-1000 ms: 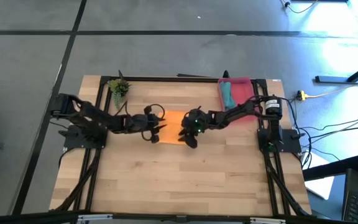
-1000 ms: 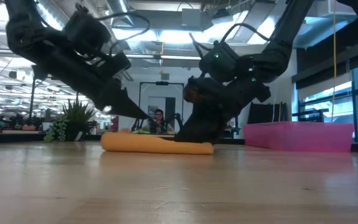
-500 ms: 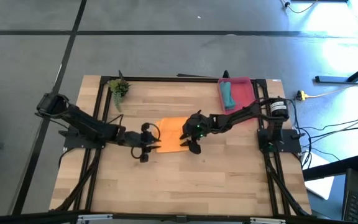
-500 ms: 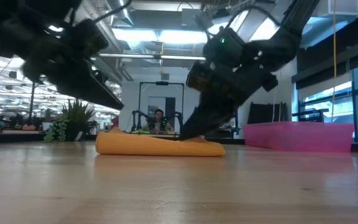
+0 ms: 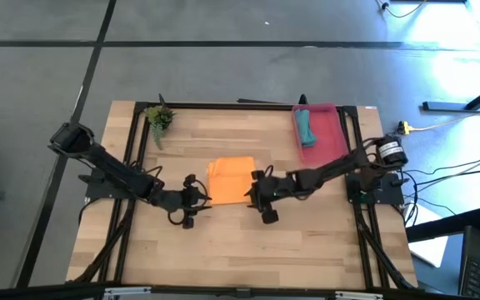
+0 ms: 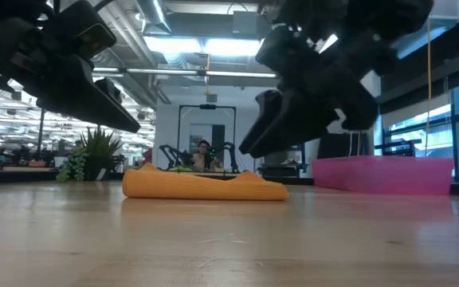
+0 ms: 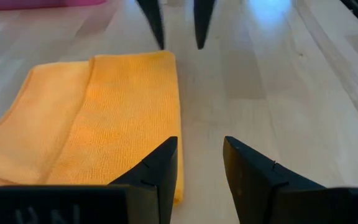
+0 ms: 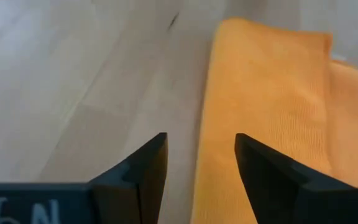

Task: Roll microfiber towels into tight, uniform cylinder then place into a basket
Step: Roll the yellow microfiber cloth on the table

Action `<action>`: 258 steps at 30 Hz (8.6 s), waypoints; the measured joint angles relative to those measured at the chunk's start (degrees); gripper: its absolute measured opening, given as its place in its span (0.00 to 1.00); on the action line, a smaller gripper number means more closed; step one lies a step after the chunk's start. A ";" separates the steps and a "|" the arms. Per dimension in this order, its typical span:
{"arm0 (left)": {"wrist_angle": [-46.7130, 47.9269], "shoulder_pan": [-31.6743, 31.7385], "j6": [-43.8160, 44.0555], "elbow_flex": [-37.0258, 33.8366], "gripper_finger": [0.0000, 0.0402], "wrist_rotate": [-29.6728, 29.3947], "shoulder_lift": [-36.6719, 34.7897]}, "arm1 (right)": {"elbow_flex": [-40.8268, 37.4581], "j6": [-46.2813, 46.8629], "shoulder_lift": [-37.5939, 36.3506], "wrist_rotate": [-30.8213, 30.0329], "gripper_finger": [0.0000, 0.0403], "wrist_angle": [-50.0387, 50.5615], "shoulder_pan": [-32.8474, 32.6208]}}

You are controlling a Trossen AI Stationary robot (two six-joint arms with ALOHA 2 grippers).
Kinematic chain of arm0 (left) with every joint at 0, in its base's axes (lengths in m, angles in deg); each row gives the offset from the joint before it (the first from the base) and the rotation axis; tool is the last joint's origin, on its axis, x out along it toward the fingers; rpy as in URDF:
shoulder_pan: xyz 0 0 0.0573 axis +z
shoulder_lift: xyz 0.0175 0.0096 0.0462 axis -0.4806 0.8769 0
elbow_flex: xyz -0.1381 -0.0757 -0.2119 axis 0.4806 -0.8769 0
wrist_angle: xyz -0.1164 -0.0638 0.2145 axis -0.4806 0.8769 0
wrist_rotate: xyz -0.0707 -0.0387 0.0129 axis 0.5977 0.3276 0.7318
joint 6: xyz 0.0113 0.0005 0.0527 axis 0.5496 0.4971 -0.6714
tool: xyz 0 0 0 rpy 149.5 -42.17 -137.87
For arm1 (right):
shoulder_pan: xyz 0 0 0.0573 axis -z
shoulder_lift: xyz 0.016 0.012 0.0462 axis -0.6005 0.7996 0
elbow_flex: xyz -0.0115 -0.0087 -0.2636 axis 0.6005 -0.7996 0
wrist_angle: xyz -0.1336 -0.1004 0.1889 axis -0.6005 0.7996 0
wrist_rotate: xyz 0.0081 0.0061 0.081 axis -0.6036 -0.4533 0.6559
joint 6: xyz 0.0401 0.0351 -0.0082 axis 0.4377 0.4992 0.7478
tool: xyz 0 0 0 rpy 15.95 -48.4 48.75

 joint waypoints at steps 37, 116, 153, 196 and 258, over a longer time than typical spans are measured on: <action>14.75 1.88 0.49 13.16 0.30 -3.20 14.47 | -2.08 0.79 2.89 -9.65 0.47 -0.93 -2.21; 22.29 3.28 4.86 13.11 0.01 -3.97 18.99 | -2.10 4.18 8.66 -7.58 0.47 -7.73 0.44; 24.47 3.48 7.87 16.76 0.00 3.01 18.88 | -2.03 8.39 8.31 3.06 0.02 -7.45 0.83; 37.71 8.80 3.26 31.33 0.00 15.71 18.84 | -2.08 33.86 6.95 26.41 0.02 -0.97 6.58; 37.02 32.46 5.97 33.83 0.00 34.42 26.83 | -2.01 32.09 6.93 24.09 0.02 1.43 6.47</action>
